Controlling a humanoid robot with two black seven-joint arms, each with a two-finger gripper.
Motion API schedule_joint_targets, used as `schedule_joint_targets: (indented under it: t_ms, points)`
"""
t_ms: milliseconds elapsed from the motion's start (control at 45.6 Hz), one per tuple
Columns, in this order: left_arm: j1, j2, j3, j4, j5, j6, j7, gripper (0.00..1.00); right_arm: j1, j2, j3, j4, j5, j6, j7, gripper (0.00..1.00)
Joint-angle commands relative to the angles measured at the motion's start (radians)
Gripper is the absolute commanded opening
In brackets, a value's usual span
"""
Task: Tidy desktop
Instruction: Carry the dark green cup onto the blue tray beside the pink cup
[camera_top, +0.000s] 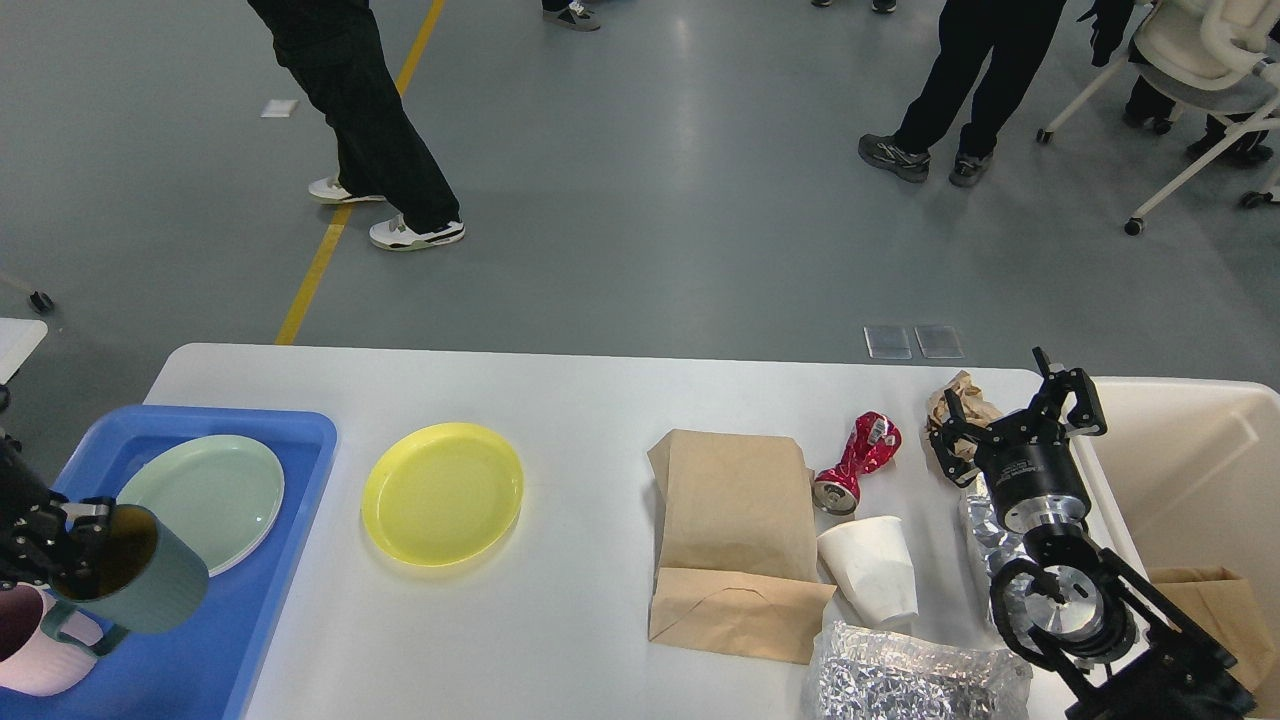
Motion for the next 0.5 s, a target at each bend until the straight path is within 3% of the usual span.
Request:
schedule_joint_targets:
  t_ms: [0, 219, 329, 482]
  points:
    - [0.098, -0.003, -0.044, 0.025, 0.007, 0.055, -0.004, 0.00, 0.000, 0.000, 0.000, 0.000, 0.000, 0.000, 0.001, 1.00]
    - [0.200, -0.006, -0.052, 0.054, 0.002, 0.144, -0.020, 0.00, 0.000, 0.000, 0.000, 0.000, 0.000, 0.000, -0.001, 1.00]
    - [0.224, -0.003, -0.056, 0.074, 0.004, 0.154, -0.041, 0.00, 0.000, 0.000, 0.000, 0.000, 0.000, 0.000, 0.001, 1.00]
    - [0.232, -0.006, -0.068, 0.080, 0.004, 0.154, -0.032, 0.01, 0.000, 0.000, 0.000, 0.000, 0.001, 0.000, -0.001, 1.00]
